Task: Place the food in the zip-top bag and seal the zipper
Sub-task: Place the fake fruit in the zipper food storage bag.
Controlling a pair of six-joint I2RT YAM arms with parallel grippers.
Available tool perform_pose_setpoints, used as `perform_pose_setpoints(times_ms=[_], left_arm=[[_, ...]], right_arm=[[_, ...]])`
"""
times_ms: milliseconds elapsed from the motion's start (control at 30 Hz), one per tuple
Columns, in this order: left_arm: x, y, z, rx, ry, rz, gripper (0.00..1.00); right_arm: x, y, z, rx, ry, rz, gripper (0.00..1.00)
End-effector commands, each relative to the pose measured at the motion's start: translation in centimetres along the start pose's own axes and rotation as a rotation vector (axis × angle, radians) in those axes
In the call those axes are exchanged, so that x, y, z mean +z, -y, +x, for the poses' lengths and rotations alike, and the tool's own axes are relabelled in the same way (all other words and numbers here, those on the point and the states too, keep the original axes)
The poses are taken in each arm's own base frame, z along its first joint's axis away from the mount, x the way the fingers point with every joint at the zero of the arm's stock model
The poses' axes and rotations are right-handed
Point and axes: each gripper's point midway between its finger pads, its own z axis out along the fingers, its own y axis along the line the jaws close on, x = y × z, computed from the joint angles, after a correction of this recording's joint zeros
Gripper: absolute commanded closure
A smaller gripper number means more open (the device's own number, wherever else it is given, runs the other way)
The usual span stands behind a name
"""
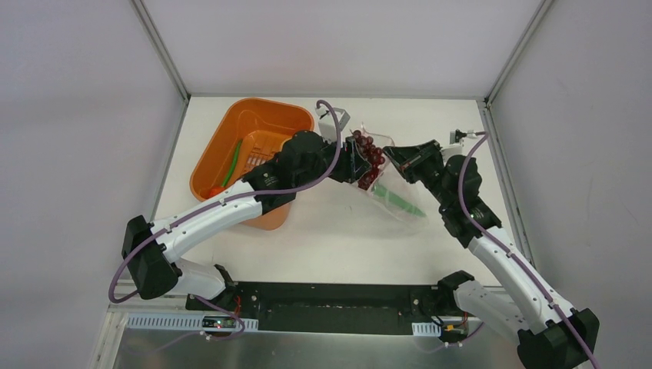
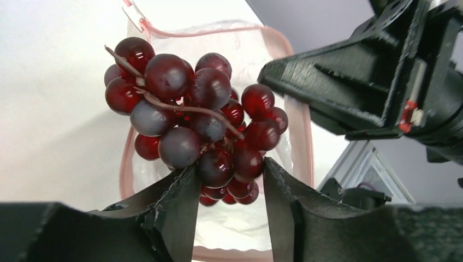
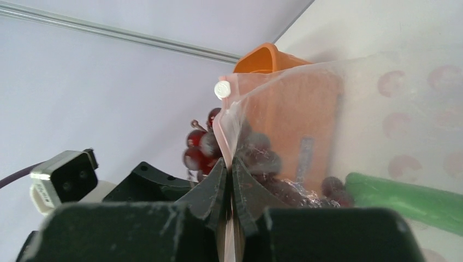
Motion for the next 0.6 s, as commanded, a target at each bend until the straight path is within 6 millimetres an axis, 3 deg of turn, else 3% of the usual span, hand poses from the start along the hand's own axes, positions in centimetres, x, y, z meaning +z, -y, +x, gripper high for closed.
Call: perform_pose_setpoints(times_ms=[0, 267, 433, 567], left_arm=[[-1.1, 1.5, -0.7, 0.041, 0.002, 0.065, 0.52], [-1.9, 2.7, -1.3, 0.064, 0.006, 0.123, 0.46], [-3.8, 3.3, -2.7, 0.086, 0.057, 0.148, 0.40], [-5.8, 2.1, -3.9, 0.120, 0.117, 0.082, 0.33]], right_arm=[[-1.2, -4.4, -1.2, 0.018, 0.029, -0.168, 0.93], [-2.3, -5.9, -1.6, 0.037, 0.038, -0.269, 0.93], [-3.9, -7.2, -2.5, 0.056, 0.081, -0.376, 0.94], [-3.5, -6.1, -3.4, 0.024, 0.126, -0.317, 0.94]])
